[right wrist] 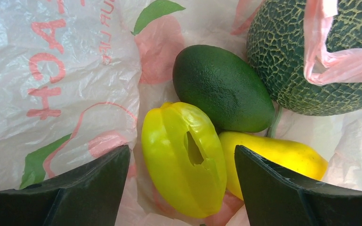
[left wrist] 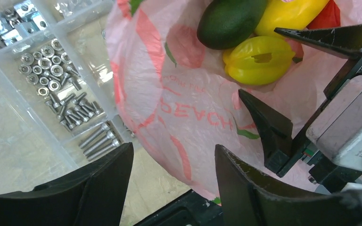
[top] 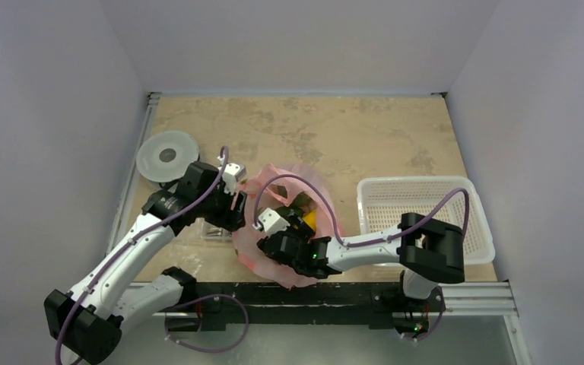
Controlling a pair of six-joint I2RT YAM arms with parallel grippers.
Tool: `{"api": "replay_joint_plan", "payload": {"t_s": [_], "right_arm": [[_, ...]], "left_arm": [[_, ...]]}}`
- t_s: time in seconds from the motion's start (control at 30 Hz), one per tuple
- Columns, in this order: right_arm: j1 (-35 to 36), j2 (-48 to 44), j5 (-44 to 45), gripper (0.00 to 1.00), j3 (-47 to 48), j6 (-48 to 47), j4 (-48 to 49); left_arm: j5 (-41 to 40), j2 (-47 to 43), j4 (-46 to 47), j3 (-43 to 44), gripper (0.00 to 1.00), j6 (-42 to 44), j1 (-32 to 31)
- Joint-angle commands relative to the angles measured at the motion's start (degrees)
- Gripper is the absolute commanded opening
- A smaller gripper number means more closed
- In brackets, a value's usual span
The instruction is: Take the fake fruits out of the plastic bag
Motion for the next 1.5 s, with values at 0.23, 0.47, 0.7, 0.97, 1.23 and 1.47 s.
{"api": "replay_joint_plan", "payload": {"t_s": [0.23,0.47,0.7,0.97,1.23,1.47], "right_arm": [[-0.3,4.1,0.6,0.63,2.1,-0.4,1.9],[-0.3,-2.2,2.8,0.41,1.7,1.4,1.9],[-0.4,-11.6,2.3,0.36,-2.4,1.6,5.5],[-3.2,-12.9,1.0,0.28,-2.5,5.0,5.3],[-13.0,-11.8,-12.9,0.27,-0.1,8.0,6.2],[-13.6,-7.0,-13.2,0.31,5.8,6.7,0.9]], "left_arm": [[-1.1,3.0,2.7,1.5,0.2,-0.2,0.3],[-2.0,0.8,2.7,0.7,0.08,-1.0,0.3],[-2.9,0.9,2.2,0.7,0.0,-1.7,0.2],[-1.1,0.4,2.5,0.5,0.0,-0.9,-1.6],[-0.8,0.3,2.6,0.5,0.0,-0.7,-2.4],[-0.9,-1.3,3.1,0.1,0.0,-0.5,-3.5]]}}
